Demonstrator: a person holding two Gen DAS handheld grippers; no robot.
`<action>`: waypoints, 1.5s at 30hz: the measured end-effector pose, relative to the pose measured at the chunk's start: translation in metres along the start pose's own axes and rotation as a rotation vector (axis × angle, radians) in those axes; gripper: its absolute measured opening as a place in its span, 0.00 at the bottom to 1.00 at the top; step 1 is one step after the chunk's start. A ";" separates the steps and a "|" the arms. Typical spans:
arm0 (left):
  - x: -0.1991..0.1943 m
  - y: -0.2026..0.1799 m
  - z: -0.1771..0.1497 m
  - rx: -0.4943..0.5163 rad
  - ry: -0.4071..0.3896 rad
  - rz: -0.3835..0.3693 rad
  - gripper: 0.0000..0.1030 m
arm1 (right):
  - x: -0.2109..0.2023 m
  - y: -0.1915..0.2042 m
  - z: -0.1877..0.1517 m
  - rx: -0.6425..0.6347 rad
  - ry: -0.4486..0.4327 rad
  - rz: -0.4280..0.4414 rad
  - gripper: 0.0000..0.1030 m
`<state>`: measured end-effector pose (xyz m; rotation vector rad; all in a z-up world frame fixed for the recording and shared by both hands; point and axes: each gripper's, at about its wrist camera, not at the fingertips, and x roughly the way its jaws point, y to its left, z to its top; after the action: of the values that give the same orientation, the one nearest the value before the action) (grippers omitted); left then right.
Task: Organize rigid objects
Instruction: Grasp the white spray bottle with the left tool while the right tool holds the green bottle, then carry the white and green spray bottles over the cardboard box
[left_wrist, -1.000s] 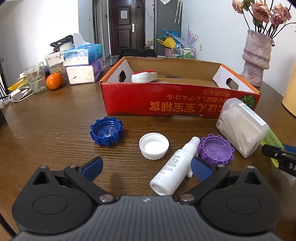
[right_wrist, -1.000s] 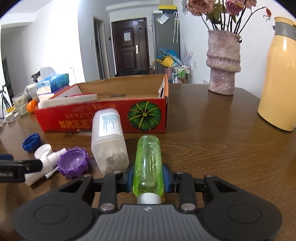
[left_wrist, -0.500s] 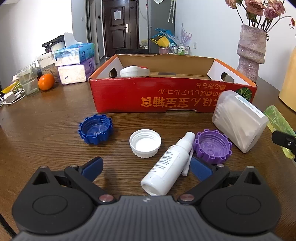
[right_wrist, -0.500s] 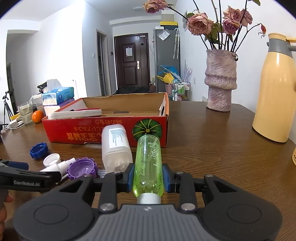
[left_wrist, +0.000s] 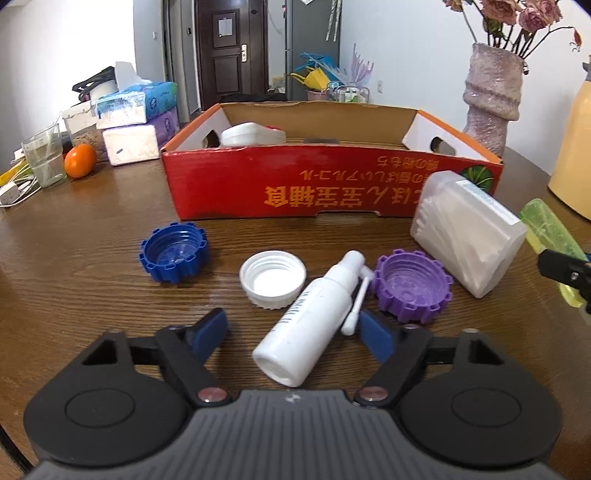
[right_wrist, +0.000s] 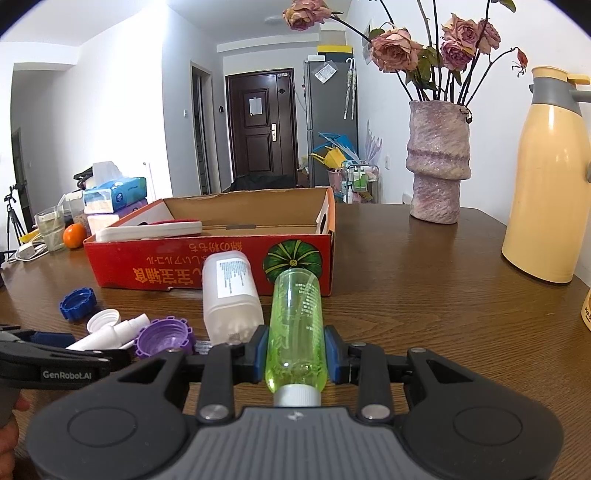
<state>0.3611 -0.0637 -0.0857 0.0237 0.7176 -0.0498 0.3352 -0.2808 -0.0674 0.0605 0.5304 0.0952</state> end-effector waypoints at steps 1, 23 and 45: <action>-0.001 -0.002 0.000 0.004 -0.004 -0.011 0.62 | 0.000 0.000 0.000 0.000 -0.001 0.000 0.29; -0.026 -0.015 -0.005 0.019 -0.070 -0.095 0.33 | -0.005 0.000 -0.002 0.008 -0.011 0.000 0.29; -0.066 -0.002 0.001 -0.037 -0.168 -0.129 0.33 | -0.026 0.015 0.002 0.033 -0.047 0.017 0.29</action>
<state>0.3121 -0.0633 -0.0419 -0.0616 0.5514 -0.1598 0.3129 -0.2685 -0.0515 0.0996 0.4842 0.1009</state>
